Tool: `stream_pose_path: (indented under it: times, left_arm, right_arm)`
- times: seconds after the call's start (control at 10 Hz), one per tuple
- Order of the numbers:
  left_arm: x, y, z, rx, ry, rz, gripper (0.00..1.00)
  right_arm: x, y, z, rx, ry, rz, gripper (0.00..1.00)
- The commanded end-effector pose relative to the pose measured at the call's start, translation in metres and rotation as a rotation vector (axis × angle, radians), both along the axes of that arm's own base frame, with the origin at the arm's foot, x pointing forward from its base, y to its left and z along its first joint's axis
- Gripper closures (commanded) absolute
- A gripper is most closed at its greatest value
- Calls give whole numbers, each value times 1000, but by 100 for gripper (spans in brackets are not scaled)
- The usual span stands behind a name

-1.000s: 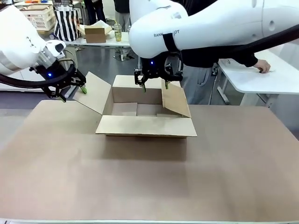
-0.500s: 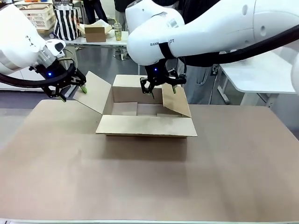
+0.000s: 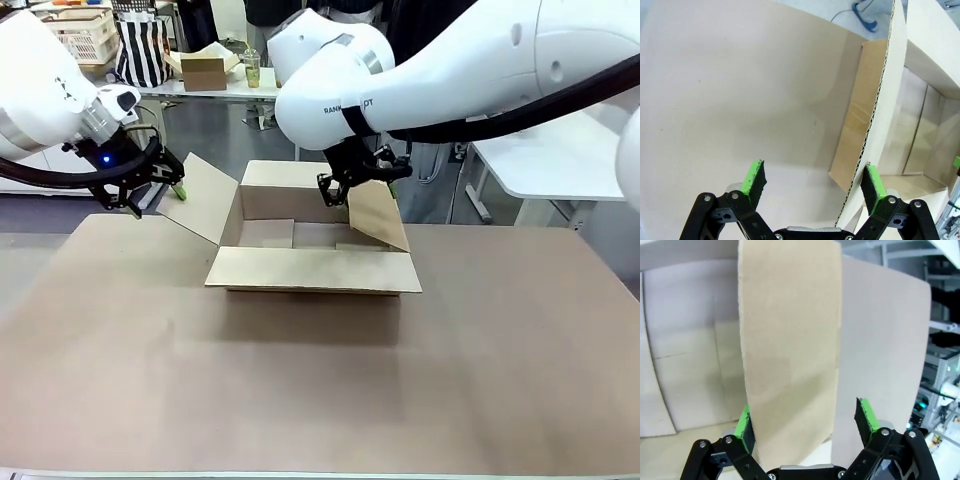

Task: Pack the gift set into the box.
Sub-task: Place both hands on the side flaps of the Package Box and spread them outward.

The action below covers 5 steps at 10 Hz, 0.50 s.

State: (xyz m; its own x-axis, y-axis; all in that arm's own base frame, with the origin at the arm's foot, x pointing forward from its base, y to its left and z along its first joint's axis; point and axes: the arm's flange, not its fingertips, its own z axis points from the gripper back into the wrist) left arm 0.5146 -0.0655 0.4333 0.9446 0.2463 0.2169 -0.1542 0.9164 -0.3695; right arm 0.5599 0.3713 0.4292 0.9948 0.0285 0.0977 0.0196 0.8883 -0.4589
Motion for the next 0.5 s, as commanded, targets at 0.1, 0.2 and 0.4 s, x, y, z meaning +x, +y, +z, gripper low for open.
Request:
stream_pose_path:
  times: [0.1,0.2,0.4]
  left_arm:
    - [0,0,2,12,3,11,0]
    - [0,0,2,12,3,11,0]
    - [0,0,2,12,3,11,0]
  right_arm:
    - [-22,-54,39,3,-54,-35,0]
    - [-25,-74,47,24,-50,-67,0]
    - [-28,-117,42,126,-11,-104,0]
